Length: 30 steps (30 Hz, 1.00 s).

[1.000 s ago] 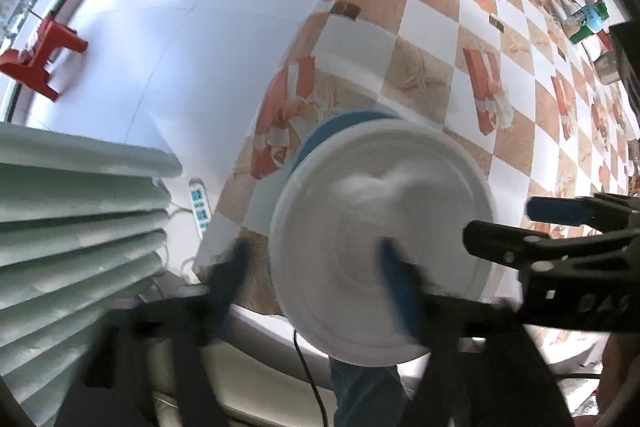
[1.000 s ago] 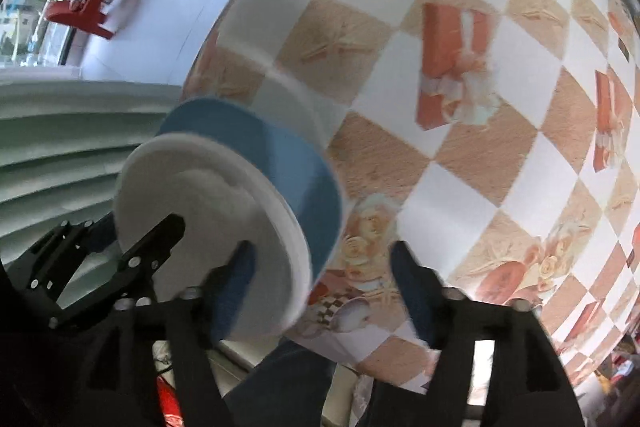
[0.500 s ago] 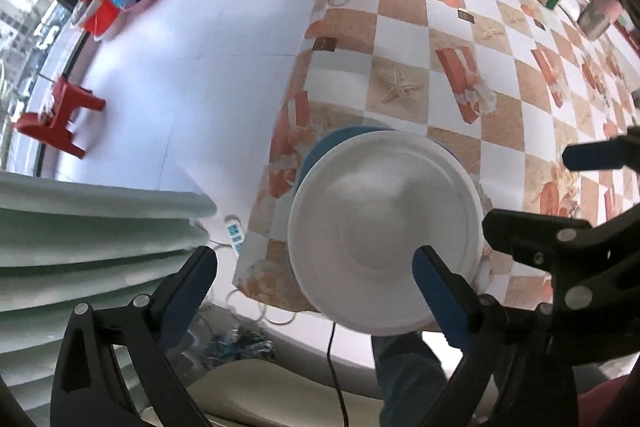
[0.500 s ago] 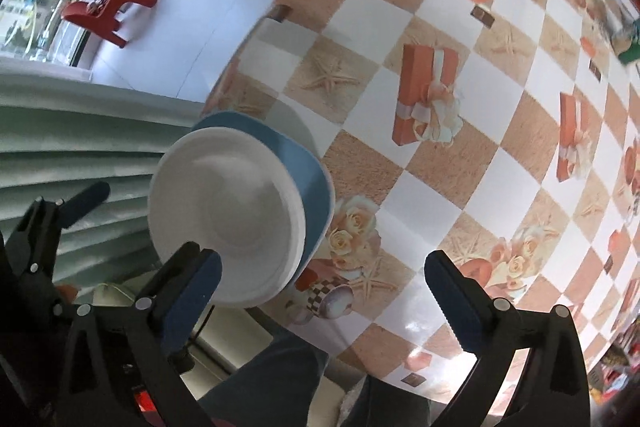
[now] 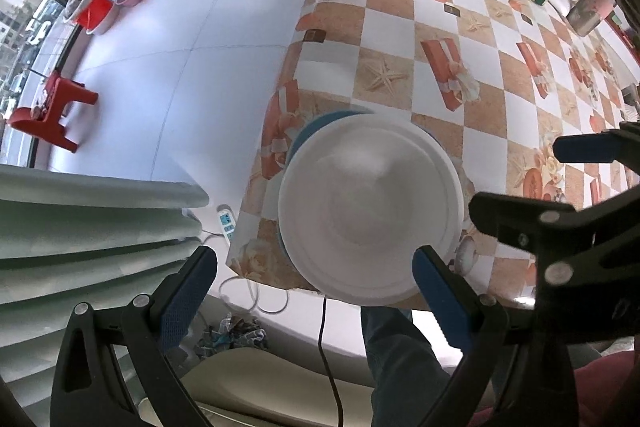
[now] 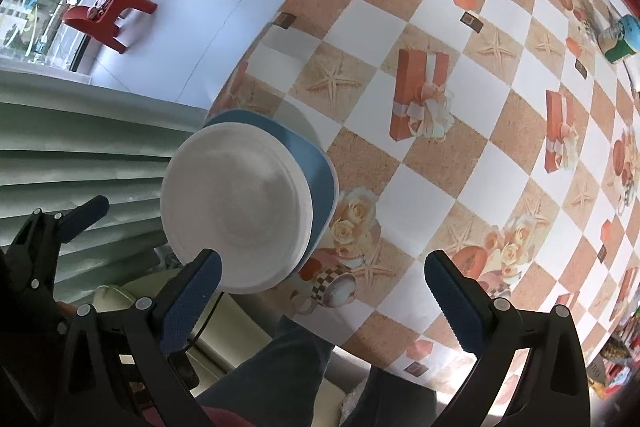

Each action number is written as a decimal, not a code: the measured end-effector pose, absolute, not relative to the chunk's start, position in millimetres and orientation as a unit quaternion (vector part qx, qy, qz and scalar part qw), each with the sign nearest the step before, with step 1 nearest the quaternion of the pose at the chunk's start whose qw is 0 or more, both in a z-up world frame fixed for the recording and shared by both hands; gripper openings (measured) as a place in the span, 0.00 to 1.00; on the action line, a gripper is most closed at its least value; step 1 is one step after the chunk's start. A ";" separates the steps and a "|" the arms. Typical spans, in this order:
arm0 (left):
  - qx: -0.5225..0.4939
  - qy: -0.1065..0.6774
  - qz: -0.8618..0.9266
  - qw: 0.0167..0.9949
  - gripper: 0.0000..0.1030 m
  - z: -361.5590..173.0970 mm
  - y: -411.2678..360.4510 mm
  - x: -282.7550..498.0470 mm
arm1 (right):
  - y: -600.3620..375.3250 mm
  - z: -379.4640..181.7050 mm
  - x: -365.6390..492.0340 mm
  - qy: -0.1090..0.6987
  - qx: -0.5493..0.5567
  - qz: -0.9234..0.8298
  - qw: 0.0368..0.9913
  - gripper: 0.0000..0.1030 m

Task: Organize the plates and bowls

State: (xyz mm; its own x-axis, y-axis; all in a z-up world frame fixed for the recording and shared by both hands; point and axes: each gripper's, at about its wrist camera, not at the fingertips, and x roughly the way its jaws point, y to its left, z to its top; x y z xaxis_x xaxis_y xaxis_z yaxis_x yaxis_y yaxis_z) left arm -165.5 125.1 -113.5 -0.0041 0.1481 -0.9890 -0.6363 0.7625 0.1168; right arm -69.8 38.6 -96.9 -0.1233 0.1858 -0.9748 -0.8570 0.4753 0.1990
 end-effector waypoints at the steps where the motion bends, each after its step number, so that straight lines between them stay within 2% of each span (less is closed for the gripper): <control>1: -0.187 0.647 0.288 0.681 0.96 -112.4 125.1 -165.0 | 39.1 -96.5 -70.7 0.611 -0.276 0.433 0.603 0.99; 30: -0.159 0.652 0.284 0.685 0.96 -103.5 114.9 -157.5 | 43.0 -89.0 -81.2 0.602 -0.283 0.446 0.599 0.99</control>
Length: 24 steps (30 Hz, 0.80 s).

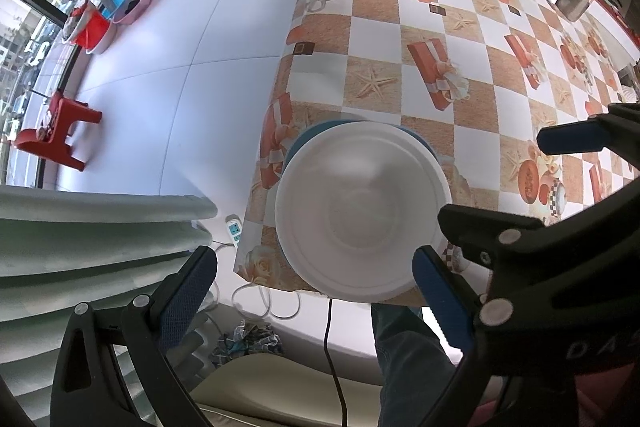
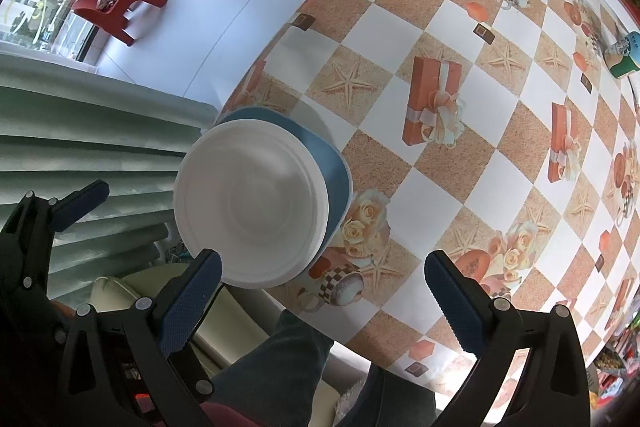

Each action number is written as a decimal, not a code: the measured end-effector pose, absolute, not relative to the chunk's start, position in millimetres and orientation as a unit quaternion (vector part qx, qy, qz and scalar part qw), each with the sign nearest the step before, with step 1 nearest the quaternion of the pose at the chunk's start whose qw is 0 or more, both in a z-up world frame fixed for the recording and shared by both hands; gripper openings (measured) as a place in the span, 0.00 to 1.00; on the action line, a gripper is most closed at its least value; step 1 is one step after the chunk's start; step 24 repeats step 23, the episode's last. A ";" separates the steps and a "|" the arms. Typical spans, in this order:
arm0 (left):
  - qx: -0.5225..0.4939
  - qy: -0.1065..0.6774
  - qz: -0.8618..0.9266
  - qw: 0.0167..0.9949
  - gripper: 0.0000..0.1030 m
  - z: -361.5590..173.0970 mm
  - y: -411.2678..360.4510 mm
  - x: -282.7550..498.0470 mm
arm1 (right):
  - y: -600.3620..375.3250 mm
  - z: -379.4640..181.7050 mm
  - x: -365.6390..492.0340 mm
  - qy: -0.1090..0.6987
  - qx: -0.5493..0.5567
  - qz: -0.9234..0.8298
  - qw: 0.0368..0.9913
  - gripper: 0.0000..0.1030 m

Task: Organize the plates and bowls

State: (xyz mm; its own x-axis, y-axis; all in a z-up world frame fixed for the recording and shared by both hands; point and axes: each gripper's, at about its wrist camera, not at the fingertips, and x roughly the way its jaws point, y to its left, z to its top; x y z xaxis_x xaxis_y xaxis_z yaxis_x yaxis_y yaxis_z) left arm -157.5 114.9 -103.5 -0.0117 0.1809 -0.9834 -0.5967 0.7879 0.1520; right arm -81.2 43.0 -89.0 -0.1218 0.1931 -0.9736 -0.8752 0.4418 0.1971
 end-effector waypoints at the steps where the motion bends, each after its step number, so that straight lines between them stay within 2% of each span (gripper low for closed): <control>1: -0.160 0.652 0.285 0.685 0.96 -103.0 114.8 -157.3 | 42.8 -88.8 -81.3 0.602 -0.284 0.446 0.599 0.99; 24: -0.163 0.639 0.291 0.693 0.96 -92.7 120.0 -147.2 | 41.0 -84.6 -74.9 0.601 -0.279 0.455 0.595 0.99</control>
